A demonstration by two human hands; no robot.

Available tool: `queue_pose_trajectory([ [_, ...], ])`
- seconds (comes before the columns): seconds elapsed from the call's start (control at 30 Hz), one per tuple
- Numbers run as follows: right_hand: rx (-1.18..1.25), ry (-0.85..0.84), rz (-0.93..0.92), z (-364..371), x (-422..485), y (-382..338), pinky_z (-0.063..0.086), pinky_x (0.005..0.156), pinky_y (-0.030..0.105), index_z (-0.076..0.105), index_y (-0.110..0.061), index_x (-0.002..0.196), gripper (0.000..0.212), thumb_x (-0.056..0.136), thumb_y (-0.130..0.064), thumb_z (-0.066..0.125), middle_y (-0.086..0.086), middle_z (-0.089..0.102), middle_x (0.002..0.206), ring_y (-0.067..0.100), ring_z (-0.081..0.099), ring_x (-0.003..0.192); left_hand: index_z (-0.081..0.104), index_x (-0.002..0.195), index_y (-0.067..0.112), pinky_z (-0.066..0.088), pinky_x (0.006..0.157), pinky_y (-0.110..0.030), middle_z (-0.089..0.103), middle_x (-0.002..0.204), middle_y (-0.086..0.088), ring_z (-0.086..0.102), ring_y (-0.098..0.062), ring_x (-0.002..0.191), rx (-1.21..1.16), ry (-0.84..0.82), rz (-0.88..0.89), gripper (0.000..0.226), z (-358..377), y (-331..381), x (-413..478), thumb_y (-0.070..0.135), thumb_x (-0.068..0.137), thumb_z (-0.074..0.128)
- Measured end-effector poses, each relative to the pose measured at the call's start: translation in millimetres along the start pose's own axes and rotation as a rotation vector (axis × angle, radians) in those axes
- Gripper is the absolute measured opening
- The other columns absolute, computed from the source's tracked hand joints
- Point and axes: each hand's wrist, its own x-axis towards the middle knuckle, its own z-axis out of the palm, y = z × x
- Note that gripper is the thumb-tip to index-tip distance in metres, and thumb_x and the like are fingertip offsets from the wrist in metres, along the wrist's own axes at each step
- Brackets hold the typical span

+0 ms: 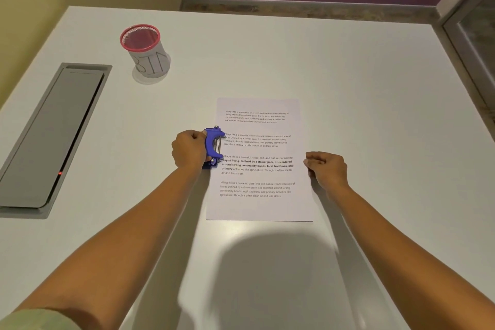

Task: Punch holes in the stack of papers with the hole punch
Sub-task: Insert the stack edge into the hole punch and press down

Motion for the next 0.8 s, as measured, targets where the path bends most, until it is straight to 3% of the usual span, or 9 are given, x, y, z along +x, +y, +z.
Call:
queue_pose_trajectory([
  [0.13,0.016,0.001,-0.005,3,-4,0,0.048,0.054,0.012,0.068,-0.004,0.095,0.015,0.081,0.000,0.064,0.001,0.059,0.059,0.010,0.051,0.044,0.059,0.076,0.008,0.056,0.068,-0.039,0.061,0.070,-0.006,0.060,-0.033,0.052,-0.013,0.011,0.007,0.022,1,-1,-1,0.024,0.091,0.054],
  [0.23,0.024,-0.006,-0.008,2,-4,-1,0.048,0.061,0.019,0.067,-0.002,0.096,0.015,0.081,0.001,0.064,0.003,0.059,0.059,0.015,0.050,0.048,0.058,0.075,0.009,0.050,0.055,-0.029,0.057,0.061,0.001,0.053,-0.012,0.028,-0.013,0.009,0.012,0.022,2,-2,0,0.023,0.091,0.054],
  [0.3,0.019,-0.007,-0.011,1,-4,0,0.047,0.062,0.019,0.067,-0.002,0.095,0.015,0.081,0.001,0.064,0.003,0.059,0.059,0.014,0.050,0.047,0.057,0.074,0.009,0.046,0.049,-0.025,0.055,0.060,0.004,0.048,-0.005,0.022,-0.006,0.007,0.014,0.022,2,-1,0,0.023,0.091,0.054],
  [0.37,0.010,-0.004,-0.015,2,-4,1,0.047,0.058,0.015,0.067,-0.004,0.095,0.014,0.081,-0.001,0.064,0.002,0.059,0.058,0.008,0.051,0.041,0.056,0.072,0.011,0.050,0.054,-0.030,0.060,0.066,-0.003,0.056,-0.011,0.031,0.001,0.007,0.015,0.023,1,-1,0,0.024,0.090,0.054],
  [0.47,0.015,0.012,-0.014,2,-3,1,0.049,0.059,0.013,0.069,-0.006,0.094,0.014,0.081,-0.004,0.065,0.001,0.064,0.064,0.012,0.056,0.051,0.059,0.072,0.015,0.052,0.067,-0.039,0.064,0.079,-0.009,0.063,-0.036,0.068,0.106,0.034,0.008,0.021,-2,0,1,0.028,0.088,0.055],
  [0.6,-0.058,0.073,-0.045,2,-1,-1,0.051,0.082,0.028,0.072,-0.008,0.079,0.011,0.081,-0.012,0.062,0.014,0.073,0.087,0.021,0.062,0.075,0.065,0.091,0.014,0.037,0.069,-0.031,0.066,0.089,-0.005,0.057,-0.030,0.081,0.246,0.162,0.053,0.032,-6,4,5,0.042,0.088,0.051],
  [0.7,-0.119,0.104,-0.071,3,2,-2,0.044,0.075,0.023,0.072,-0.004,0.082,0.016,0.084,-0.012,0.058,0.015,0.073,0.090,0.025,0.062,0.081,0.062,0.098,0.009,0.036,0.071,-0.032,0.066,0.103,-0.008,0.055,-0.026,0.087,0.207,0.179,0.181,0.033,-4,9,12,0.037,0.092,0.047],
  [0.8,-0.133,0.097,-0.074,4,2,-4,0.041,0.076,0.021,0.073,-0.006,0.090,0.018,0.085,-0.011,0.056,0.009,0.073,0.096,0.016,0.058,0.081,0.056,0.112,0.005,0.041,0.086,-0.039,0.056,0.123,-0.015,0.048,-0.030,0.116,0.215,0.063,0.285,0.038,1,14,20,0.035,0.095,0.043],
])
